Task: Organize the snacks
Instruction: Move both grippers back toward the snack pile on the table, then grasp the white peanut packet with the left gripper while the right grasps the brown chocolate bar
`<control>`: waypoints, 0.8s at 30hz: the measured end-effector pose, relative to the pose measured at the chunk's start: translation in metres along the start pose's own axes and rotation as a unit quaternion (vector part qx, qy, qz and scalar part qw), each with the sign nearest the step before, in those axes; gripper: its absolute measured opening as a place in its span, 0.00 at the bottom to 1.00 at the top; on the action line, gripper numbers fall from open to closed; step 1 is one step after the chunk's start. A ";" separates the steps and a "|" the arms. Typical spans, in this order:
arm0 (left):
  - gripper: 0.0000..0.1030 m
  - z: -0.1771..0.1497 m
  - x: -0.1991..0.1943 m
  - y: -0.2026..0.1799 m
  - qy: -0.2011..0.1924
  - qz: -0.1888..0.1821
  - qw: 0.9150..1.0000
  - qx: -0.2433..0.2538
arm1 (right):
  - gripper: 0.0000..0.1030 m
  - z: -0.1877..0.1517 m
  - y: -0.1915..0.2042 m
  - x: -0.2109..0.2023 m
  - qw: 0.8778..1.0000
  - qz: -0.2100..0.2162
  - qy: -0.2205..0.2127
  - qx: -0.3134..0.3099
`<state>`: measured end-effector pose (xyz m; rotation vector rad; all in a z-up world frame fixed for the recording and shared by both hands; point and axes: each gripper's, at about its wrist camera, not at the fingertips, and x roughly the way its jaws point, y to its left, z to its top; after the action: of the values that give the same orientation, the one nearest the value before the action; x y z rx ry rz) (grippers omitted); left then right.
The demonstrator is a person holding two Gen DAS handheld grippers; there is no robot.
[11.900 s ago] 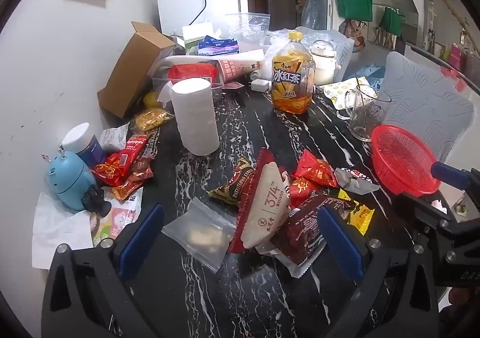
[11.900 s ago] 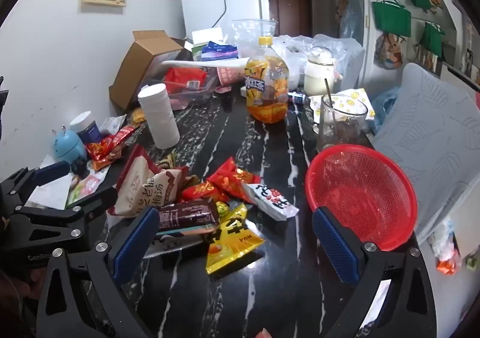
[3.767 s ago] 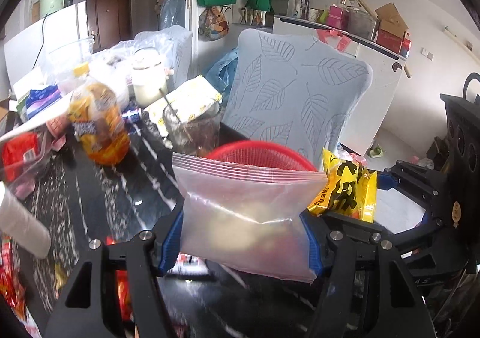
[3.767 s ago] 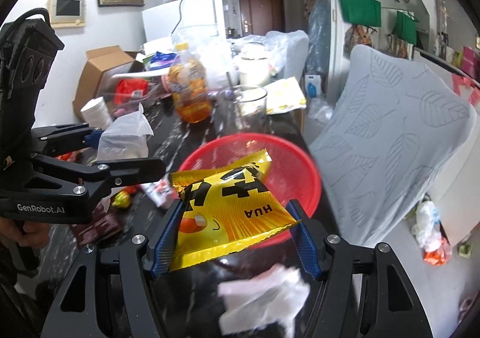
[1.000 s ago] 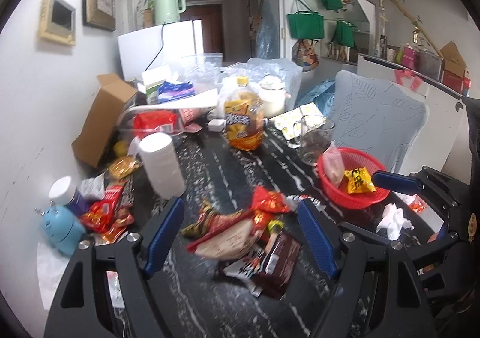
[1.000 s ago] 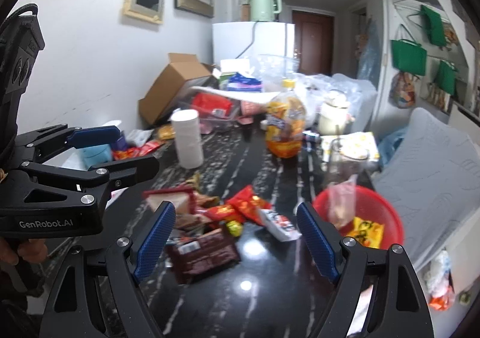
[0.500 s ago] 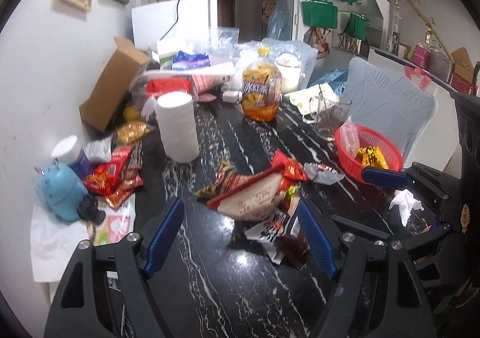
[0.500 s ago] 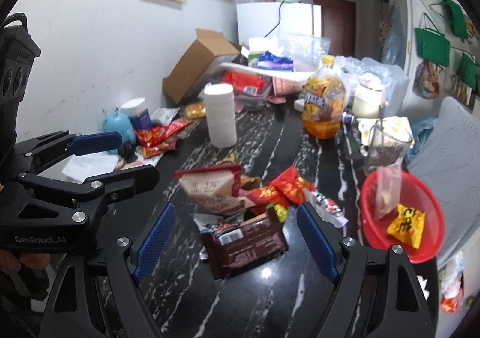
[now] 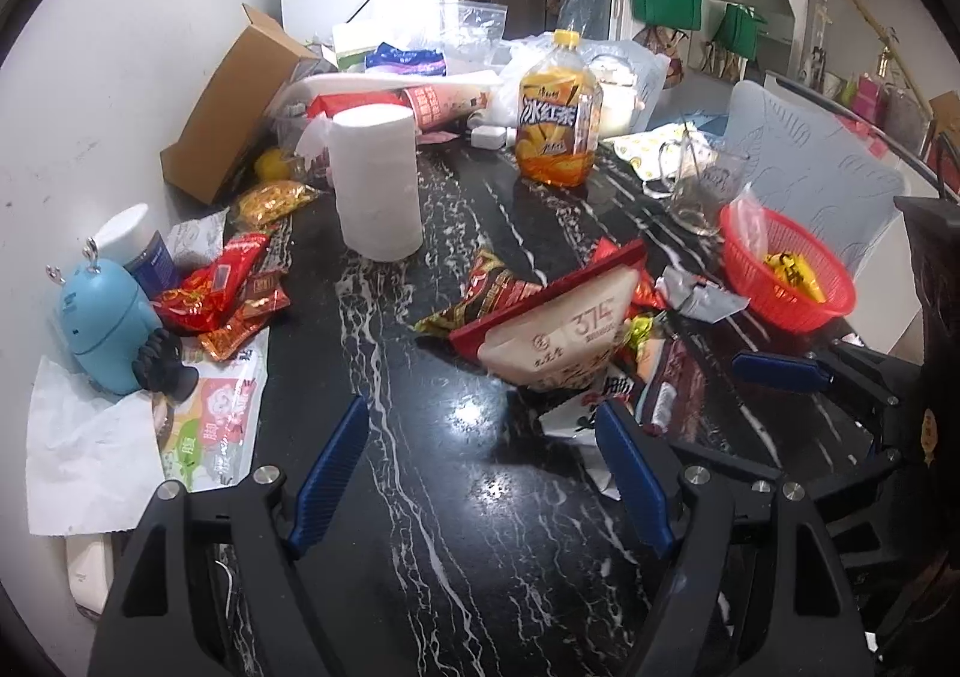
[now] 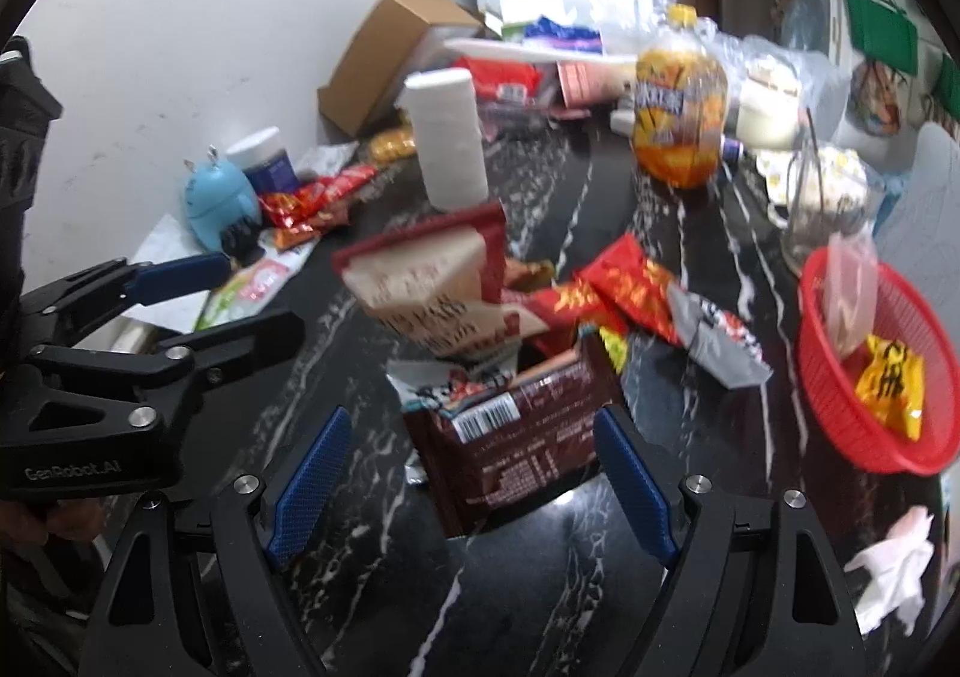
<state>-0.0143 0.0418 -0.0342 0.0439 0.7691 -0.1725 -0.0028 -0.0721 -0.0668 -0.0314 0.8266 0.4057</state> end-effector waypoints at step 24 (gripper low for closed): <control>0.75 -0.007 0.039 0.009 0.036 -0.033 0.998 -0.039 | 0.82 0.002 -0.047 0.039 0.993 0.024 0.044 0.106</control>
<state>0.0095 0.0457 -0.0667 -0.0496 0.8492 -0.2054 0.0395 -0.1019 -0.1000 0.1688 0.9554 0.3612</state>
